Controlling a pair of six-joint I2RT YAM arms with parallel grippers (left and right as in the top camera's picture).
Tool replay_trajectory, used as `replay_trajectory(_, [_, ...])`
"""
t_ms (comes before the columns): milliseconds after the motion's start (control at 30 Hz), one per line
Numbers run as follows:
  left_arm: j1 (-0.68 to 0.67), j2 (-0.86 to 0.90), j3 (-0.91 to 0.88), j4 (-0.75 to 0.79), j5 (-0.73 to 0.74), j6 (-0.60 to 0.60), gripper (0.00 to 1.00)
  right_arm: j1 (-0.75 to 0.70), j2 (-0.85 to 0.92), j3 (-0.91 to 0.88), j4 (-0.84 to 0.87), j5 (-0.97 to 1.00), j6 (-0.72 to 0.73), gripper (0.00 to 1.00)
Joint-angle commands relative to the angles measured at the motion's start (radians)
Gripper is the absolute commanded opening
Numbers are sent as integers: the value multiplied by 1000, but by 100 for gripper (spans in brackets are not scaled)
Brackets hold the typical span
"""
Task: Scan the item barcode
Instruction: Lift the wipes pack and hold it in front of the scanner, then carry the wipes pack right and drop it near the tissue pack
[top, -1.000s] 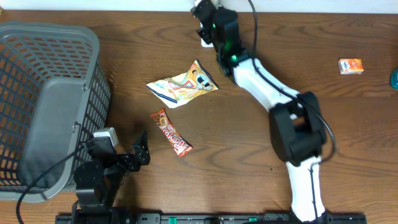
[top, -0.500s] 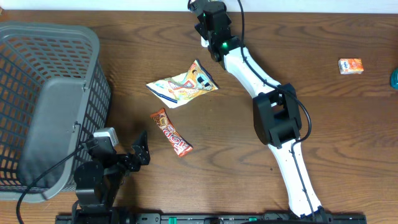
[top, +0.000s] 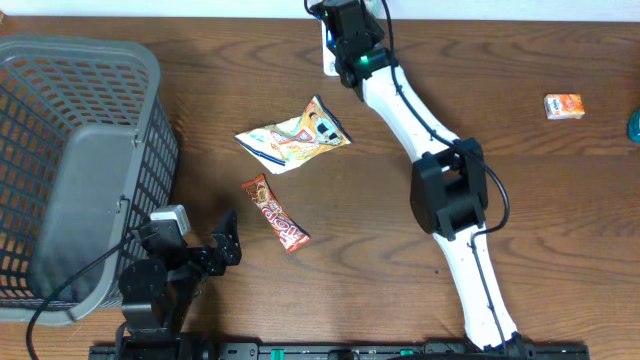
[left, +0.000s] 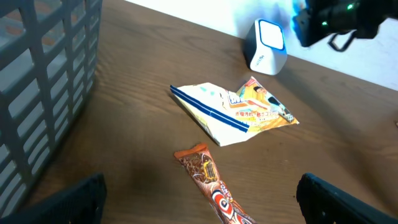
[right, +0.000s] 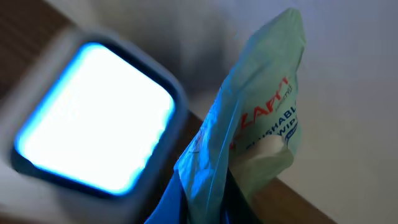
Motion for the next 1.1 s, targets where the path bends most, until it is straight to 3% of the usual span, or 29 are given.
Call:
replay_trajectory(0, [-1, -3, -4, 2, -6, 13, 98, -47, -122, 36, -62, 233, -64, 1])
replay_trajectory(267, [-1, -3, -4, 2, -6, 13, 98, -208, -230, 36, -475, 276, 213, 1])
replay_trajectory(467, [-1, -3, -4, 2, -6, 13, 98, -438, -240, 14, -681, 257, 561, 1])
replay_trajectory(667, [-1, -3, -4, 2, -6, 13, 98, -662, -240, -143, -693, 246, 712, 1])
replay_trajectory(967, [-1, -3, -4, 2, -6, 13, 98, -819, -240, -385, -579, 92, 711, 1])
replay_trajectory(1033, [-1, -3, -4, 2, -6, 13, 98, -829, -240, -386, -571, 73, 711, 10])
replay_trajectory(1067, [-1, -3, -4, 2, -6, 13, 98, -830, -241, -385, -568, 74, 711, 20])
